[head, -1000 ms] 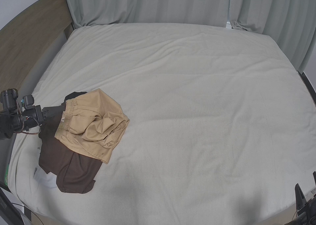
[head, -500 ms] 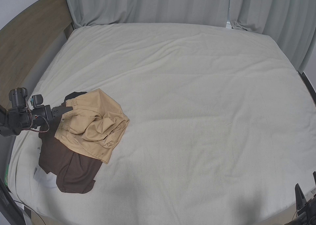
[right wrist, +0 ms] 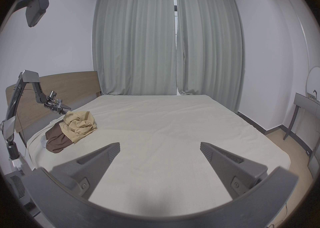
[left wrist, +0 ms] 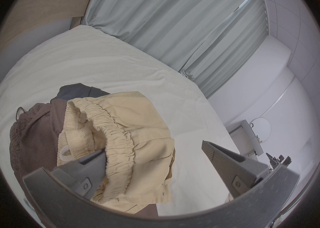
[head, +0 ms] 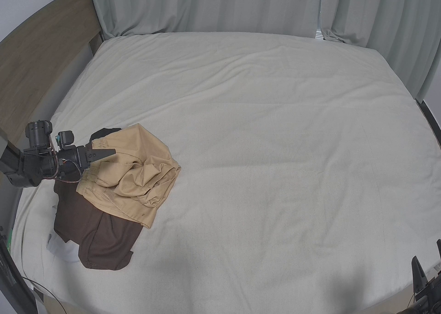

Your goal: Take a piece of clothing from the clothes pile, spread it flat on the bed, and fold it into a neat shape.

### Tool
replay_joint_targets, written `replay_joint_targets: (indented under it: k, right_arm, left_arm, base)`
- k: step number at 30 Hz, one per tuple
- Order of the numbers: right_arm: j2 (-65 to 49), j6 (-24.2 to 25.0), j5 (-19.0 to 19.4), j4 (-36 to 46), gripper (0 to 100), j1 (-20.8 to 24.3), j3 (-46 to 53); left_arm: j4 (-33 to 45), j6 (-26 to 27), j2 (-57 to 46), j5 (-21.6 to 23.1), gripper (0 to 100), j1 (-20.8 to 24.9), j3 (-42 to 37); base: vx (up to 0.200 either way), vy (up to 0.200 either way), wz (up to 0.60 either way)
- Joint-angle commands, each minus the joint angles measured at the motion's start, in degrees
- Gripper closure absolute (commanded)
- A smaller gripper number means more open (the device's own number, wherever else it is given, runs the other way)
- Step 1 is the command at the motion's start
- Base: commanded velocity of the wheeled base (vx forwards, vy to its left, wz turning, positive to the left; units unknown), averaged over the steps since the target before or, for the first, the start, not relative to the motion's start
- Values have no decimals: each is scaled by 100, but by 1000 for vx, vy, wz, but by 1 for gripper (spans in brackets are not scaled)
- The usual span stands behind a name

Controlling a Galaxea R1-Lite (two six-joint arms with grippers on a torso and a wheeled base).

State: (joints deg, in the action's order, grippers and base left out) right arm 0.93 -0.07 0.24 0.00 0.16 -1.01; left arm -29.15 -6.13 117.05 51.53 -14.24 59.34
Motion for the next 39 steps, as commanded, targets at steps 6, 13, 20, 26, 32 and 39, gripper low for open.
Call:
replay_joint_targets:
  k: [6, 13, 20, 26, 32, 39]
  right_arm:
    - [-93, -1, 2, -9, 0, 2, 101]
    - [-93, -1, 2, -9, 0, 2, 101]
    - [-93, -1, 2, -9, 0, 2, 101]
    - [-93, -1, 2, -9, 0, 2, 101]
    - [-93, 7, 2, -9, 0, 2, 101]
    - [-93, 7, 2, -9, 0, 2, 101]
  left_arm:
    - [-12, 16, 98, -126, 0, 193, 7]
    - [-109, 7, 265, -161, 0, 229, 104]
    - [-117, 16, 309, -187, 100, 237, 95]
    - [-109, -2, 230, -152, 100, 229, 60]
    - [-91, -204, -130, -134, 100, 229, -142]
    - [-126, -547, -658, -117, 100, 211, -617]
  base:
    - [0, 0, 0]
    - [0, 0, 0]
    - [0, 0, 0]
    - [0, 0, 0]
    - [0, 0, 0]
    - [0, 0, 0]
